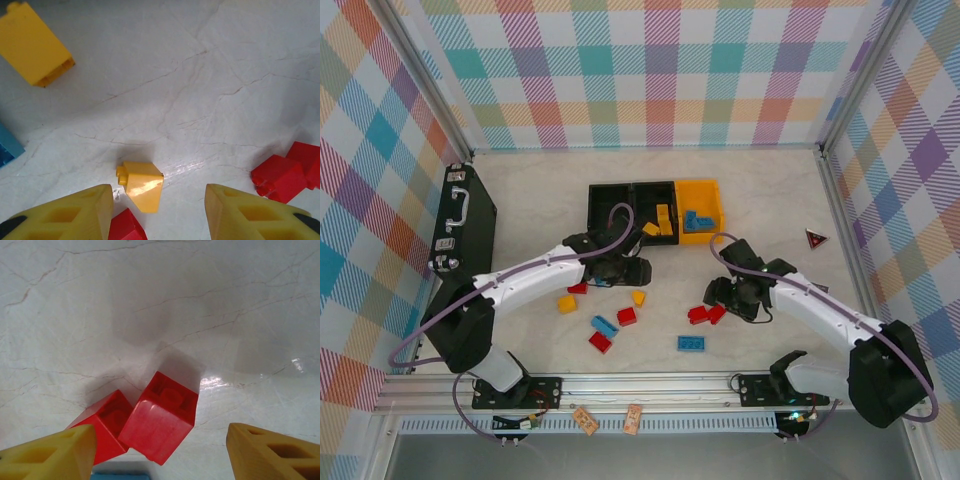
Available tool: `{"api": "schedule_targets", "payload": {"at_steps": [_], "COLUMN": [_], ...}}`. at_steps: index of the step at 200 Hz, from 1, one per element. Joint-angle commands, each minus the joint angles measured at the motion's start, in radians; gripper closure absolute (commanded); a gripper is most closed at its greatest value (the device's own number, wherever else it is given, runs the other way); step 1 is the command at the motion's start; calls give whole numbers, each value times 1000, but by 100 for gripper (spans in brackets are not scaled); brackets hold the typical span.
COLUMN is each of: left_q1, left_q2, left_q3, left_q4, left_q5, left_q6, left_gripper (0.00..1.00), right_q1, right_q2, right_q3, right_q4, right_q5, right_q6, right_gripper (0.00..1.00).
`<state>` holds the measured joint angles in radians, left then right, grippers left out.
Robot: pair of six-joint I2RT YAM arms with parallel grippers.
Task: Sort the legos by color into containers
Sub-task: Pick up the lego from the bottom-center of the table, then place the lego in the container.
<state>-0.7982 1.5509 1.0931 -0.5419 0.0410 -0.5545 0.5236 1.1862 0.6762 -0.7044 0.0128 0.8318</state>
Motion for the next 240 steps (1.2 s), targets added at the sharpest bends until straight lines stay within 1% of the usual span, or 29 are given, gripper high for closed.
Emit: {"api": "schedule_targets", "payload": {"at_steps": [1, 33, 64, 98, 132, 153, 189, 203, 213, 240], "left_q1": [-16, -23, -26, -28, -29, -29, -27, -23, -15, 26], "left_q2": [-27, -17, -18, -18, -22, -36, -116, -153, -169, -226], "left_q3": [-33, -39, -39, -41, -50, -76, -129, -149, -153, -193], "left_q4": [46, 49, 42, 43, 46, 50, 32, 9, -39, -118], "left_q5": [20, 23, 18, 12, 3, -8, -77, -109, -150, -214], "left_q6": [-28, -36, -39, -52, -71, -96, -138, -150, -166, -186], "left_gripper": [49, 49, 49, 49, 49, 49, 49, 49, 45, 44], "right_q1": [0, 0, 0, 0, 0, 0, 1, 3, 9, 42], "right_q2": [18, 80, 133, 104, 57, 50, 96, 132, 166, 279], "right_q3": [-23, -21, -33, -38, 12, 72, 206, 264, 311, 453], "right_q4": [34, 82, 101, 81, 28, 8, 2, 13, 16, 22], "right_q5": [22, 11, -6, 19, 63, 73, 49, 33, 18, -4], "right_q6": [70, 88, 90, 86, 52, 23, -26, -47, -59, -84], "right_gripper": [31, 33, 42, 64, 76, 78, 78, 78, 78, 78]}}
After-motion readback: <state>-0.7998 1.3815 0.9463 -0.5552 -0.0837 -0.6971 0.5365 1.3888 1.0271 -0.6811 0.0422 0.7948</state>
